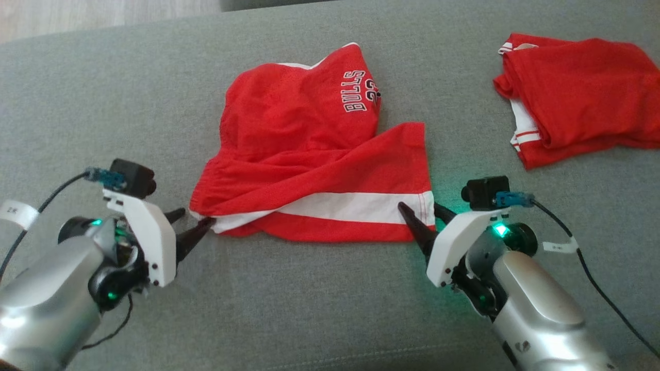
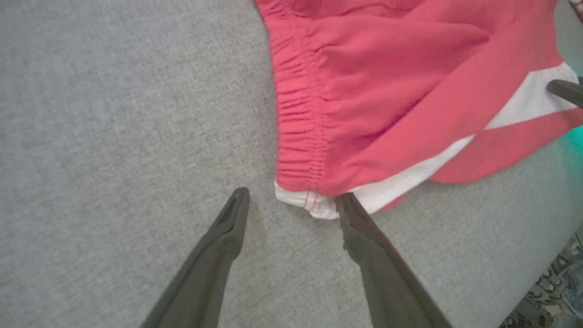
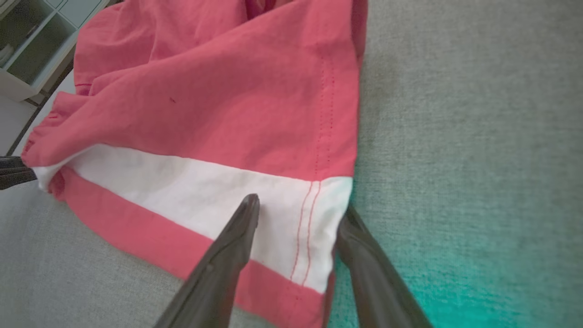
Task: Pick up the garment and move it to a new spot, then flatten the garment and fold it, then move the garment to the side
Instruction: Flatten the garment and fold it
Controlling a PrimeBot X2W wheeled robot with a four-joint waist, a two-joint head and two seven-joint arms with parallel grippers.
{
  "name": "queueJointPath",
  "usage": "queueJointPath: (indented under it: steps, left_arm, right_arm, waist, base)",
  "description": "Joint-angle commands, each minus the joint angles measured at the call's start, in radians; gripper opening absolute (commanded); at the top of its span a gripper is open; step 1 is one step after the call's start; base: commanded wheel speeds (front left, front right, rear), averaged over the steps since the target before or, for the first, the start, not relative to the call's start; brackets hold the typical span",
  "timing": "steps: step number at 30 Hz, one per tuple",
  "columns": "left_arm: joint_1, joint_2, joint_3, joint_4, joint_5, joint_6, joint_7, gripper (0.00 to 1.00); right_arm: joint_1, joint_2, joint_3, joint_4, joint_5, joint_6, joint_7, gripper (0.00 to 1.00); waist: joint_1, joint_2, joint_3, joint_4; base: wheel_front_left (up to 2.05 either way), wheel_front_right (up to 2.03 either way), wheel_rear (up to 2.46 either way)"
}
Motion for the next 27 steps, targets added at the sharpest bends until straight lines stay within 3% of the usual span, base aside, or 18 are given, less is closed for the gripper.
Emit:
queueJointPath:
  steps: [1, 2, 4, 5, 6, 7, 8, 20, 27]
  left_arm:
    - [-0.073, 0.056, 0.024, -0.005, -0.017, -0.006, -0.025, 1.00]
    - [-0.084, 0.059, 0.007, 0.001, -0.026, -0.006, -0.037, 1.00]
    - [-0.099, 0.062, -0.022, 0.011, -0.050, -0.006, -0.058, 1.00]
    - [-0.106, 0.062, -0.037, 0.013, -0.065, -0.006, -0.063, 1.00]
    - [-0.112, 0.062, -0.053, 0.013, -0.081, -0.006, -0.065, 0.81]
    - [-0.119, 0.063, -0.069, 0.012, -0.096, -0.006, -0.067, 0.31]
    - [-0.125, 0.066, -0.084, 0.012, -0.108, -0.006, -0.072, 0.00]
    - [-0.152, 0.097, -0.193, -0.025, -0.232, -0.006, -0.180, 0.00]
    - [-0.171, 0.126, -0.210, -0.105, -0.305, -0.006, -0.260, 0.00]
  right_arm:
    - [-0.014, 0.012, 0.032, -0.005, 0.011, -0.001, -0.001, 0.75]
    - [-0.017, 0.011, 0.038, -0.002, 0.017, -0.001, -0.003, 0.64]
    - [-0.021, 0.008, 0.048, 0.004, 0.026, -0.001, -0.008, 0.29]
    - [-0.023, 0.006, 0.053, 0.006, 0.031, -0.001, -0.010, 0.00]
    - [-0.025, 0.004, 0.059, 0.007, 0.037, -0.001, -0.013, 0.00]
    - [-0.028, 0.002, 0.065, 0.007, 0.042, -0.001, -0.019, 0.00]
    - [-0.030, -0.001, 0.069, 0.006, 0.048, -0.001, -0.027, 0.00]
    - [-0.023, -0.058, 0.068, -0.035, 0.107, -0.001, -0.192, 0.00]
    - [-0.004, -0.136, 0.050, -0.120, 0.156, -0.001, -0.252, 0.00]
  waist:
    - [-0.0001, 0.0000, 0.004, -0.003]
    - [-0.0001, 0.0000, 0.006, -0.004]
    - [-0.0001, 0.0000, 0.008, -0.004]
    - [-0.0001, 0.0000, 0.009, -0.004]
    - [-0.0001, 0.0000, 0.009, -0.004]
    - [-0.0001, 0.0000, 0.008, -0.003]
    - [-0.0001, 0.0000, 0.007, -0.002]
    - [-0.0001, 0.0000, -0.065, 0.012]
    - [-0.0001, 0.0000, -0.097, 0.022]
  base:
    - [0.00, 0.00, 0.00]
    - [0.00, 0.00, 0.00]
    - [0.00, 0.00, 0.00]
    - [0.00, 0.00, 0.00]
    - [0.00, 0.00, 0.00]
    - [0.00, 0.00, 0.00]
    - [0.00, 0.00, 0.00]
    - [0.00, 0.00, 0.00]
    - [0.00, 0.00, 0.00]
